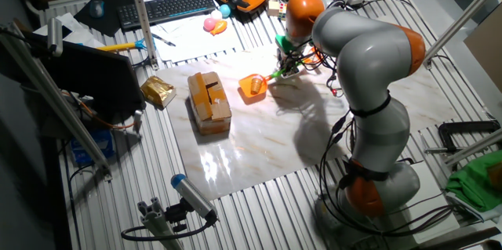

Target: Use a shovel to scoop up an object

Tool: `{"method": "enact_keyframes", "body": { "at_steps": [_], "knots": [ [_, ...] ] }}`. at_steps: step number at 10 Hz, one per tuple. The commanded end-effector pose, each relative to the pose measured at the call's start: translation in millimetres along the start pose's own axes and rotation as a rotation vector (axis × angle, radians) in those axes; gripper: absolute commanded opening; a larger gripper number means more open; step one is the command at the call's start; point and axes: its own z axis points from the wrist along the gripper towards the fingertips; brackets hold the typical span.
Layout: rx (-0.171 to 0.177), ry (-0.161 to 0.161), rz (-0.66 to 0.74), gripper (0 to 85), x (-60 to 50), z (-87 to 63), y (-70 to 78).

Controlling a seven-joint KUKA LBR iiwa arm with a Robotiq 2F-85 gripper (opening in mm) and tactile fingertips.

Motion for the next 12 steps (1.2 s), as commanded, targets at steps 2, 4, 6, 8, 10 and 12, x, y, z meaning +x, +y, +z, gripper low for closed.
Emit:
{"method": "enact_keyframes", "body": {
  "at_steps": [2,4,6,8,10,12],
  "knots": [
    [0.001,0.009,-0.014,0.7,-0.2,2.4,-1.1],
    [0.001,0.008,-0.016,0.7,-1.1,5.8,-0.8],
    [0.0,0.022,-0.017,0.7,-2.5,12.6,-0.6],
    [-0.004,0.051,-0.008,0.7,-3.1,17.9,-1.6],
    [-0.003,0.066,-0.004,0.7,-3.0,20.3,-1.9],
    [-0.007,0.083,-0.01,0.7,-2.9,24.9,-1.5]
  ]
}}
